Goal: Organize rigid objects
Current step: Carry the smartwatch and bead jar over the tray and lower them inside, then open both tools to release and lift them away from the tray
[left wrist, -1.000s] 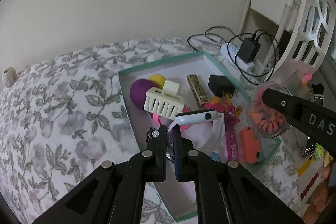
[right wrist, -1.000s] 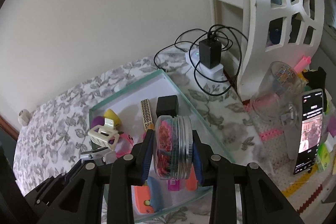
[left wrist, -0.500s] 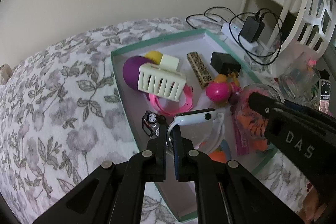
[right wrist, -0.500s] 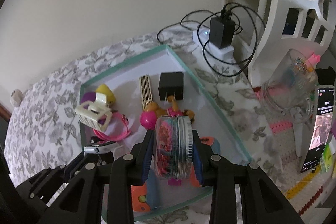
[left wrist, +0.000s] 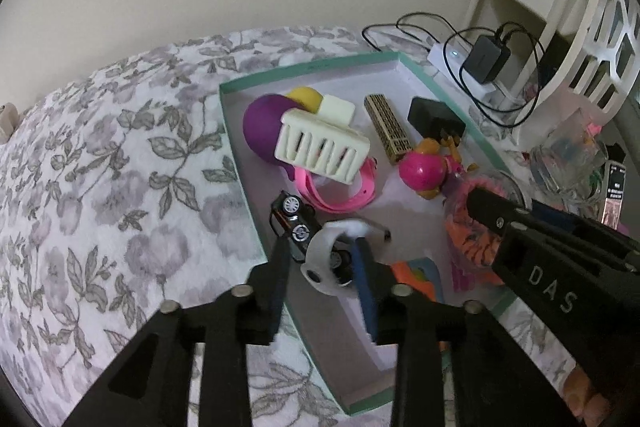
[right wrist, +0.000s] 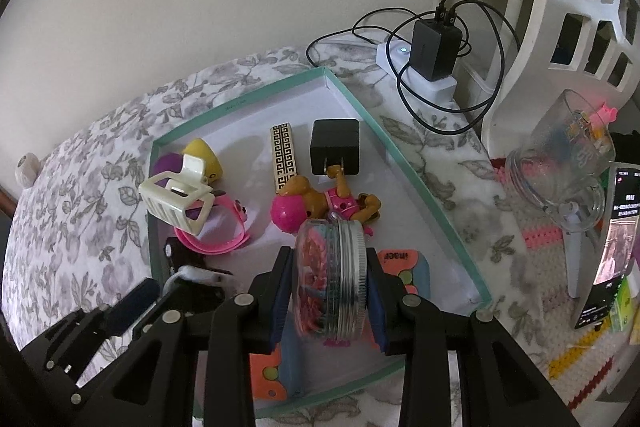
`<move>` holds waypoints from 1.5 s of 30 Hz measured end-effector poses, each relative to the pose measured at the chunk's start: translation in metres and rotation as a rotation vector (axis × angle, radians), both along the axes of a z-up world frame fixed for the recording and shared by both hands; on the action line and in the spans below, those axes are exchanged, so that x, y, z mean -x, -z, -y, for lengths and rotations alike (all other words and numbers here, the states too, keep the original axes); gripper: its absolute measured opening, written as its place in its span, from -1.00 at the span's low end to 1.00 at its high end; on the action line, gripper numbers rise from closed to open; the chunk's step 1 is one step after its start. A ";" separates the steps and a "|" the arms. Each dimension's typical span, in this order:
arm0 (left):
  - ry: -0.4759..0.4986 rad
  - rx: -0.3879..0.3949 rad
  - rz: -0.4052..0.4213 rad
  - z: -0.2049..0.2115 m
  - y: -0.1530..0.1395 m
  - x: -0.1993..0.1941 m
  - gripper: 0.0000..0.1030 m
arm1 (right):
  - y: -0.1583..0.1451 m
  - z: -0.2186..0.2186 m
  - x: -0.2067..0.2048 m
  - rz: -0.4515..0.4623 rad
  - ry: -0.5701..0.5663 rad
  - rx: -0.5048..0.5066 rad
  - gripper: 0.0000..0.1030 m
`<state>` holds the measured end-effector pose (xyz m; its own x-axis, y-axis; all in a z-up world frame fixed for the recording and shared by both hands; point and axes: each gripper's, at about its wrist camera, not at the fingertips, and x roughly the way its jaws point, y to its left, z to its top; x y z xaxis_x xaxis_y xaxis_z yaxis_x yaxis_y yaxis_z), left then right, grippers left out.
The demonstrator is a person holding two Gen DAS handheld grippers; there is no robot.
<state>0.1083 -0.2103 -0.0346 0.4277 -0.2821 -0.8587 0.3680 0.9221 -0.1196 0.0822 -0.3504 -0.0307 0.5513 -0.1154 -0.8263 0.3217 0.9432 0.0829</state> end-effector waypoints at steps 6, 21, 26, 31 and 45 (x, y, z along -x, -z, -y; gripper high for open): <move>-0.017 0.046 0.010 -0.008 -0.014 0.000 -0.26 | -0.002 -0.005 -0.001 -0.007 -0.017 0.014 -0.29; -0.274 0.086 0.036 -0.061 -0.025 -0.014 -0.11 | -0.021 -0.012 0.003 0.047 -0.037 0.032 -0.26; -0.376 0.055 -0.036 -0.081 -0.006 -0.023 -0.06 | -0.015 -0.016 0.000 0.024 -0.051 0.039 -0.26; -0.445 0.028 -0.100 -0.094 0.009 -0.028 0.20 | -0.008 -0.024 -0.004 0.007 -0.081 0.054 0.11; -0.490 -0.085 -0.140 -0.105 0.026 -0.028 0.73 | -0.001 -0.034 -0.009 0.011 -0.129 0.052 0.80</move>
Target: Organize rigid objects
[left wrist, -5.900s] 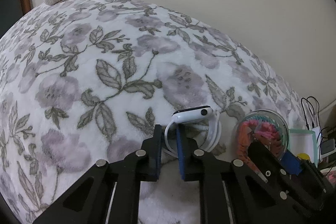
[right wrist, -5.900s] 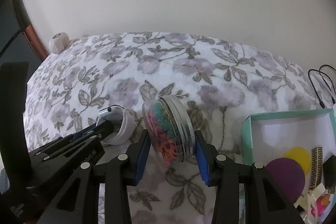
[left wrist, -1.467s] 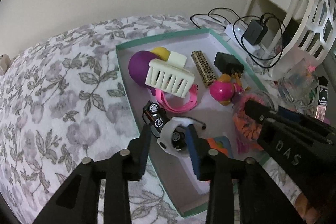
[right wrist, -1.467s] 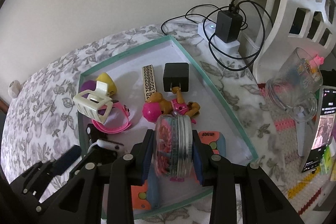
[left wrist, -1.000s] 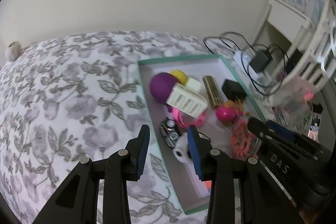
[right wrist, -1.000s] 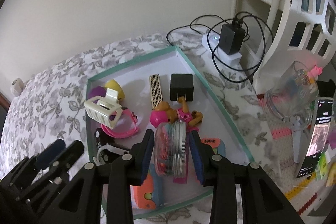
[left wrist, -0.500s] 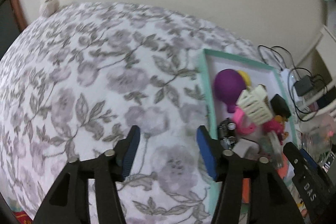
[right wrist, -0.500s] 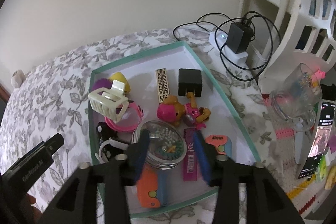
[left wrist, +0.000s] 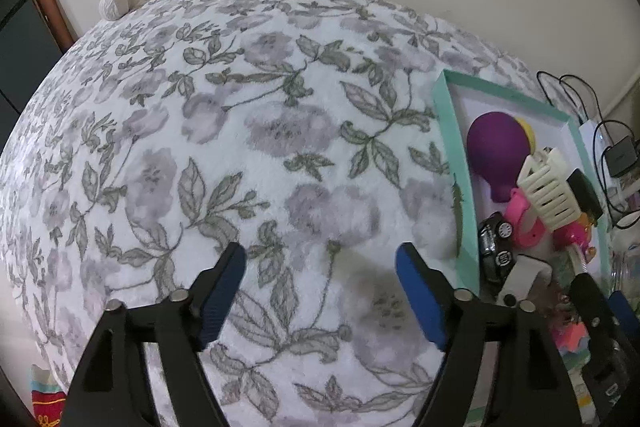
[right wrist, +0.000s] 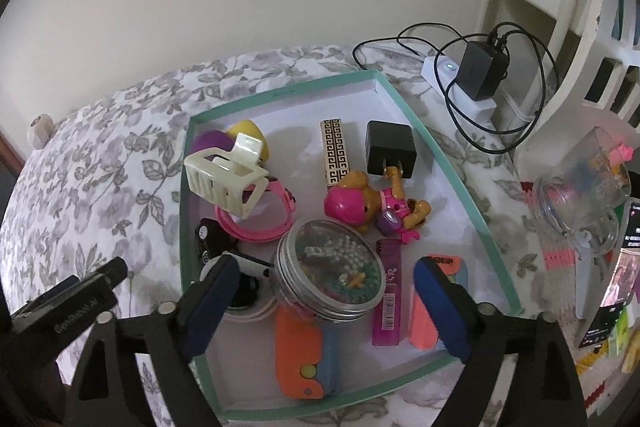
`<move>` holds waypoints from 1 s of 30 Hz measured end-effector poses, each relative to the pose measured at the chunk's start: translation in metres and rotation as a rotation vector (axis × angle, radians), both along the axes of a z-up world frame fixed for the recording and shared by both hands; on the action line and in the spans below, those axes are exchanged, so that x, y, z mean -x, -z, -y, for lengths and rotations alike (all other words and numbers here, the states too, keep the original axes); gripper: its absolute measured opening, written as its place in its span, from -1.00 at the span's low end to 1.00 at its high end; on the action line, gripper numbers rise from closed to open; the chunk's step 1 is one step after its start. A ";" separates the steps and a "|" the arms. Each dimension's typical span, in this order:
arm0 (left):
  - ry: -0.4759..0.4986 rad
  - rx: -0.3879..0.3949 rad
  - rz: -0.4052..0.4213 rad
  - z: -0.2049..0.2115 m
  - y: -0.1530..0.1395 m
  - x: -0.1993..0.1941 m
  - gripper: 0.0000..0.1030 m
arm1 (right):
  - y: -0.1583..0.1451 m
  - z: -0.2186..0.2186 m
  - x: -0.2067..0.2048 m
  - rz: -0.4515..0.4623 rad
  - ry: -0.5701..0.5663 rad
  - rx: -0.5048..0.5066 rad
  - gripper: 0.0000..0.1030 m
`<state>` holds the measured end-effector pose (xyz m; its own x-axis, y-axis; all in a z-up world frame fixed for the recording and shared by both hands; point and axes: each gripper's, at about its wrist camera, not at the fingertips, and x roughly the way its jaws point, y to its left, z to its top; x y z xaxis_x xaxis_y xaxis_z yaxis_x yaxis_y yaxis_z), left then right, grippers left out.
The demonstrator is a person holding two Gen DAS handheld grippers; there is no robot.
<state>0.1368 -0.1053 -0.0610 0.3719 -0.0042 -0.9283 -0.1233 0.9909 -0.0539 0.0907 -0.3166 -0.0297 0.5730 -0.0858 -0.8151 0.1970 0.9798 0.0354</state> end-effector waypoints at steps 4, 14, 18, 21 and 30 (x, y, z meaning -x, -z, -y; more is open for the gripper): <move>-0.014 -0.007 0.001 -0.003 0.001 0.000 0.81 | 0.001 -0.003 -0.001 0.001 -0.011 0.009 0.81; -0.031 -0.070 0.020 -0.008 0.000 -0.003 0.92 | 0.000 -0.009 -0.001 0.008 -0.038 0.047 1.00; -0.028 -0.076 0.026 -0.008 -0.003 -0.003 0.92 | 0.000 -0.009 -0.001 0.007 -0.041 0.047 1.00; -0.013 -0.083 0.026 -0.006 -0.003 -0.003 0.93 | 0.000 -0.010 -0.001 0.007 -0.042 0.049 1.00; -0.001 -0.086 0.033 -0.010 -0.014 0.006 0.93 | -0.008 -0.019 0.006 0.017 -0.049 0.063 1.00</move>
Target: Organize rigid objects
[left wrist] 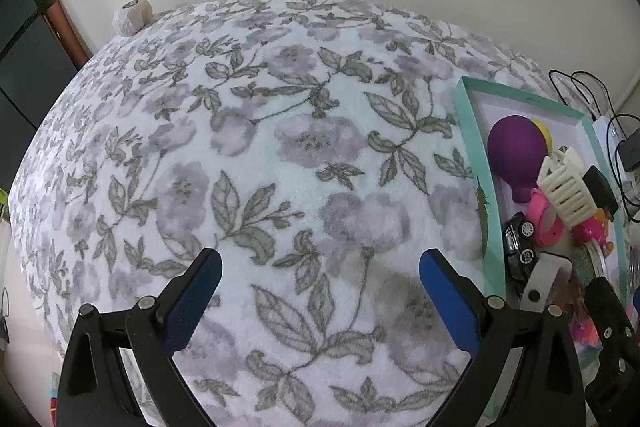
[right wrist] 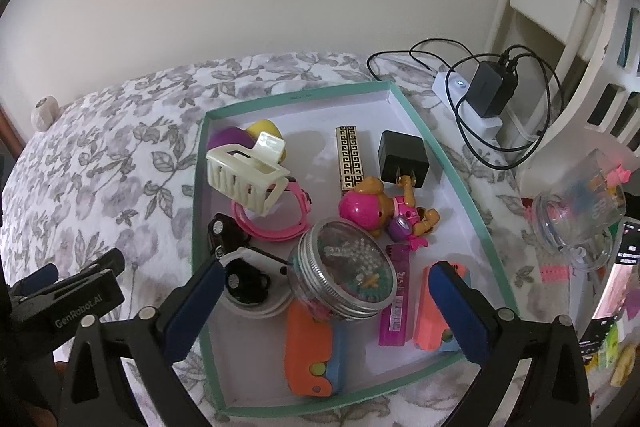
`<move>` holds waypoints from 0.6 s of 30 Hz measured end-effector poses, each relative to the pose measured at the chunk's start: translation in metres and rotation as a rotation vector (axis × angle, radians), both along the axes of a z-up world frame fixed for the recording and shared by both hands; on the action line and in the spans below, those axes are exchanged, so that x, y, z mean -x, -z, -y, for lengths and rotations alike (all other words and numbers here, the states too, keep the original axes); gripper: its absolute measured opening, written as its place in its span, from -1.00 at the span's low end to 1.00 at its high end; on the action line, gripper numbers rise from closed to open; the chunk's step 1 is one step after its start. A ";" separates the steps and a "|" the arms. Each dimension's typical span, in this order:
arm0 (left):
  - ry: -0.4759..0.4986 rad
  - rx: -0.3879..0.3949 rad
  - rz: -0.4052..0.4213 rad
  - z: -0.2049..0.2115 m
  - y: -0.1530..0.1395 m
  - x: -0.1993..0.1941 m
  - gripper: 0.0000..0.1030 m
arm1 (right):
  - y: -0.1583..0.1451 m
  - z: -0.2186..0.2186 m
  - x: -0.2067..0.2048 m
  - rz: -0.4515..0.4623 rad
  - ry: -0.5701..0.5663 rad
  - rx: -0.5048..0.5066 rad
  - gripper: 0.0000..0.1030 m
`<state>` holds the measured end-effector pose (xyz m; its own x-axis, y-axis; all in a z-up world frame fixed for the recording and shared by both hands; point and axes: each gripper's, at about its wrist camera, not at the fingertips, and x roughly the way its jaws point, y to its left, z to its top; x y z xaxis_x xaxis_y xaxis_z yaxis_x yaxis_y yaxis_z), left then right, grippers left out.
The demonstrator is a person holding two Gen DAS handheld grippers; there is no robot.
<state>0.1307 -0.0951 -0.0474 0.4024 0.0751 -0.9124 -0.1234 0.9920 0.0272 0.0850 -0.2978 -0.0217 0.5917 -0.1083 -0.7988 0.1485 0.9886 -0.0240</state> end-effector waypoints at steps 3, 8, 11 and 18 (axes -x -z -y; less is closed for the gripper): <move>0.023 -0.010 0.007 -0.002 -0.007 0.008 0.93 | -0.007 -0.007 0.006 0.010 -0.006 0.003 1.00; 0.042 -0.003 0.012 -0.007 -0.020 0.025 0.93 | -0.017 -0.020 0.018 0.025 -0.020 -0.016 1.00; 0.042 -0.012 0.021 -0.010 -0.026 0.034 0.93 | -0.019 -0.026 0.027 0.025 -0.031 0.018 1.00; 0.063 -0.015 0.036 -0.014 -0.036 0.054 0.93 | -0.021 -0.031 0.043 0.016 -0.031 0.029 1.00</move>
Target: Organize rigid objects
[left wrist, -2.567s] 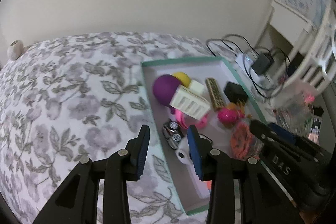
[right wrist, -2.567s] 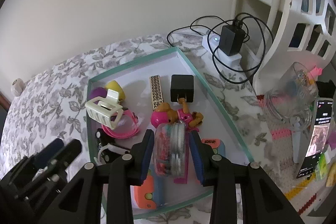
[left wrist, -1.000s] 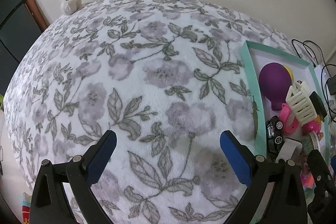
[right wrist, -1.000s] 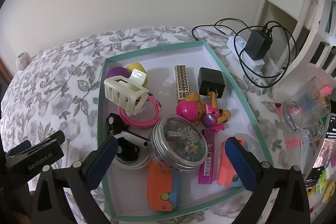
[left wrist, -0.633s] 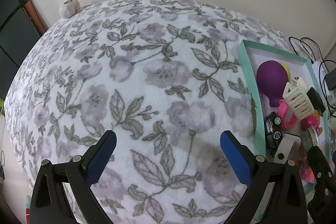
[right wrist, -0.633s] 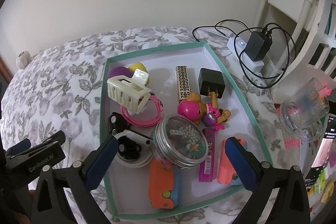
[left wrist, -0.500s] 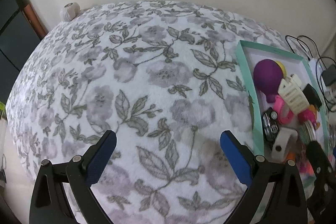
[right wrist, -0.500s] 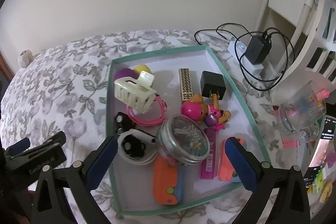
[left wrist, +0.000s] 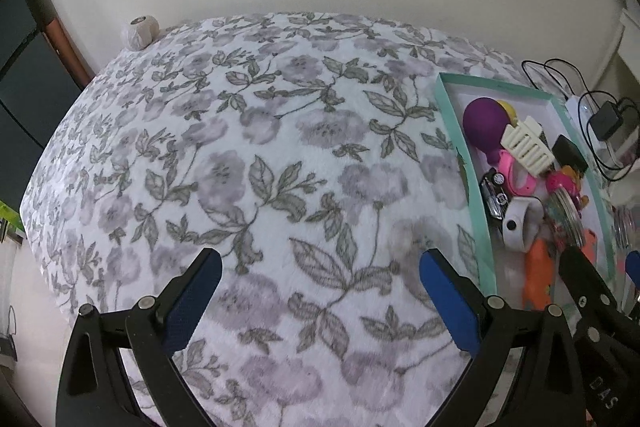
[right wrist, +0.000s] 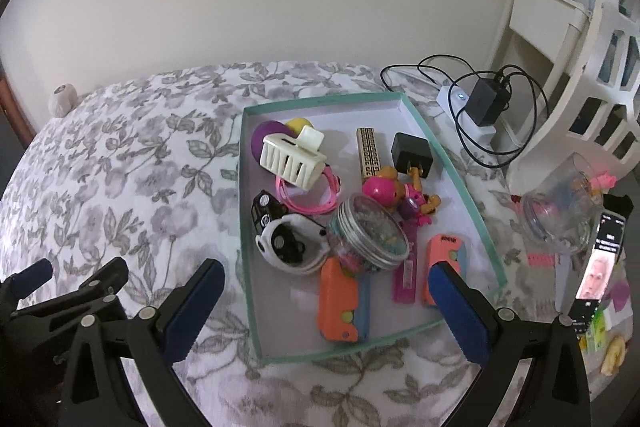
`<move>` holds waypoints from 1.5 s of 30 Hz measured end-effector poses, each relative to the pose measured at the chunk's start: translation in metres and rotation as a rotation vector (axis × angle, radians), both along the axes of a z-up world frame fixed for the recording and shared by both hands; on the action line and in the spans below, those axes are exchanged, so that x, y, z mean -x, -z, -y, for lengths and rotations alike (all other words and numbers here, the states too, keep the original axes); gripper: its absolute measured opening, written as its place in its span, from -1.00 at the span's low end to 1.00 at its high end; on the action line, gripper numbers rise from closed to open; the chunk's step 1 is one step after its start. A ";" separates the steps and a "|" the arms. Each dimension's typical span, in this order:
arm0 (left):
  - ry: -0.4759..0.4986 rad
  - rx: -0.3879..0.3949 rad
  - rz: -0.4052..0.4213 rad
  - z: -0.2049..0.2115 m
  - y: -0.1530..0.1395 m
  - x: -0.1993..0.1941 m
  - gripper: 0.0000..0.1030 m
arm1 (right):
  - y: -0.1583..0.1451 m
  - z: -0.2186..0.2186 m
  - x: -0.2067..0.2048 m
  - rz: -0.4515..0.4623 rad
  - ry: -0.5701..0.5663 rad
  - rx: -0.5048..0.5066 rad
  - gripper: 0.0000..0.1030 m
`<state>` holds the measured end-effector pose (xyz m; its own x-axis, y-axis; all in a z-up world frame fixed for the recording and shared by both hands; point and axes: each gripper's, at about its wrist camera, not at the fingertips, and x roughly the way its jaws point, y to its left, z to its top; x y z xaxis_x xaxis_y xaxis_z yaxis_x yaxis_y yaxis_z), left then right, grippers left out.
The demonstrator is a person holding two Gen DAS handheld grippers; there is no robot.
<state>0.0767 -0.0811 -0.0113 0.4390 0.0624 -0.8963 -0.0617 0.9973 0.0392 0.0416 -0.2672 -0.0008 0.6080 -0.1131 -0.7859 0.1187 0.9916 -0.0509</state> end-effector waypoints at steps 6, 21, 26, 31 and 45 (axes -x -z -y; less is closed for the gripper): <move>0.006 0.000 0.016 -0.006 -0.008 0.014 0.93 | -0.006 -0.006 0.013 0.005 -0.003 0.022 1.00; 0.080 0.035 0.051 -0.025 -0.019 0.046 0.93 | -0.010 -0.016 0.046 -0.019 0.006 0.021 1.00; 0.089 0.047 0.042 -0.029 -0.018 0.051 0.93 | -0.011 -0.017 0.057 -0.016 0.016 0.026 1.00; 0.096 0.054 0.054 -0.033 -0.020 0.056 0.93 | -0.010 -0.017 0.064 -0.019 0.019 0.022 1.00; 0.096 0.052 0.072 -0.044 -0.027 0.062 0.93 | -0.009 -0.020 0.083 -0.016 0.017 0.023 1.00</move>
